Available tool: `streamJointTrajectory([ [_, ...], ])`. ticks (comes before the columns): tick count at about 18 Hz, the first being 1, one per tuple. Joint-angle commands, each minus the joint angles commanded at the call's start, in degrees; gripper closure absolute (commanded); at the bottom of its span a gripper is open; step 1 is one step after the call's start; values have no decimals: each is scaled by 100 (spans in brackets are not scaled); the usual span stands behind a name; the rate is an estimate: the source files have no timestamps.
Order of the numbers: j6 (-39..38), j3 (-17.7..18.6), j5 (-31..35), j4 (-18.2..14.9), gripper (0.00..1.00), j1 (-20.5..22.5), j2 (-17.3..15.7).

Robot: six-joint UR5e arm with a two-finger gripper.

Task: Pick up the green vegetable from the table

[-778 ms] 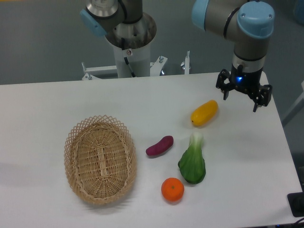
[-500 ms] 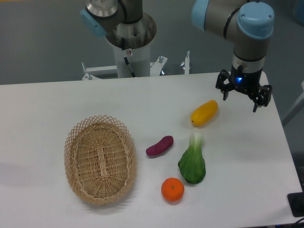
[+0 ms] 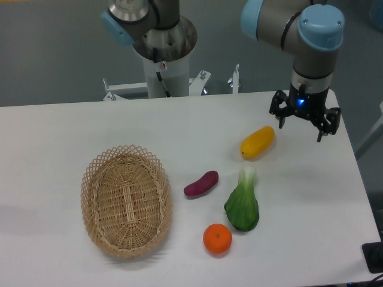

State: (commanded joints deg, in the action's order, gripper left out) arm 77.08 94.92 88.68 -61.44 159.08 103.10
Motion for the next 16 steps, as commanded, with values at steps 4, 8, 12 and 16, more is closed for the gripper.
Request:
streamJointTrajectory([
  [4, -543, 0, -96, 0, 0, -158, 123],
  [8, -817, 131, -97, 0, 0, -360, 184],
  [12, -1133, 351, -79, 219, 0, -518, 290],
  [16, -1169, 632, -27, 825, 0, -720, 465],
])
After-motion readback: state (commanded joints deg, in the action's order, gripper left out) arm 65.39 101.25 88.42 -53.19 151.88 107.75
